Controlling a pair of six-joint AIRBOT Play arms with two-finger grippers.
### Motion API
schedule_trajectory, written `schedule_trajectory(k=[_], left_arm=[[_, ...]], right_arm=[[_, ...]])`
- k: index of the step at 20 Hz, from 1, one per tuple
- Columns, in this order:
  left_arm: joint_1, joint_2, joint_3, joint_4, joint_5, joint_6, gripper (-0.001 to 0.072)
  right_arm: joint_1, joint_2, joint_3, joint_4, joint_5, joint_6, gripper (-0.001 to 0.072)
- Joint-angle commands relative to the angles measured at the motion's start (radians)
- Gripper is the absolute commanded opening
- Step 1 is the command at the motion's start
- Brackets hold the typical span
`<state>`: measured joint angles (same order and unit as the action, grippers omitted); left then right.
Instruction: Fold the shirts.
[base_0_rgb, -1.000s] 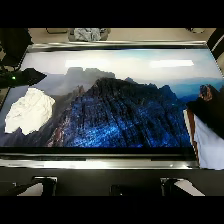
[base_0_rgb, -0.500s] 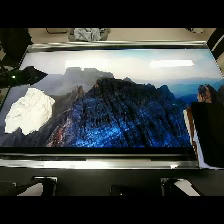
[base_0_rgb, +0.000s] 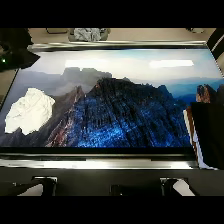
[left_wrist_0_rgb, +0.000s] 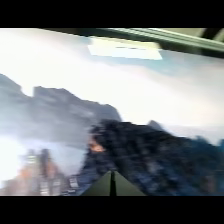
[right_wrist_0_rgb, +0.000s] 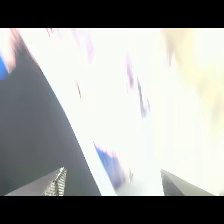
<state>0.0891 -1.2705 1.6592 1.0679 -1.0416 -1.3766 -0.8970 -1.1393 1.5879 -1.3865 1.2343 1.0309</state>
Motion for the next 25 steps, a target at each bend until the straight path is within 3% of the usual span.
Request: schedule_trajectory(k=[1, 2, 3, 4, 5, 7, 10, 25], left_arm=[[-0.14, -0.05, 0.101, 0.549, -0.056, -0.246, 0.0026], [-0.17, -0.074, 0.09, 0.579, -0.13, -0.258, 0.0034], [-0.19, -0.1, 0.066, 0.57, -0.223, -0.266, 0.0171], [-0.209, -0.121, 0.028, 0.563, -0.32, -0.288, 0.0472], [-0.222, -0.135, -0.037, 0.555, -0.41, -0.297, 0.0673], [-0.237, -0.106, -0.225, 0.539, -0.408, -0.297, 0.0664], [-0.245, -0.041, -0.39, 0.528, -0.301, -0.384, 0.0663], [-0.246, -0.044, -0.388, 0.529, -0.3, -0.394, 0.0663]], right_arm=[[0.392, -0.016, 0.12, 0.007, -0.114, -0.012, 0.0675], [0.524, -0.044, 0.107, -0.024, -0.037, 0.036, 0.0671], [0.638, -0.085, 0.082, -0.042, 0.057, 0.105, 0.0603], [0.723, -0.13, 0.052, -0.035, 0.143, 0.118, 0.0586], [0.8, -0.184, 0.019, -0.026, 0.235, 0.118, 0.0587], [0.906, -0.267, -0.05, -0.028, 0.34, 0.097, 0.0585], [0.969, -0.289, -0.123, -0.036, 0.277, 0.132, 0.0571], [0.97, -0.289, -0.125, -0.058, 0.285, 0.133, 0.057]])
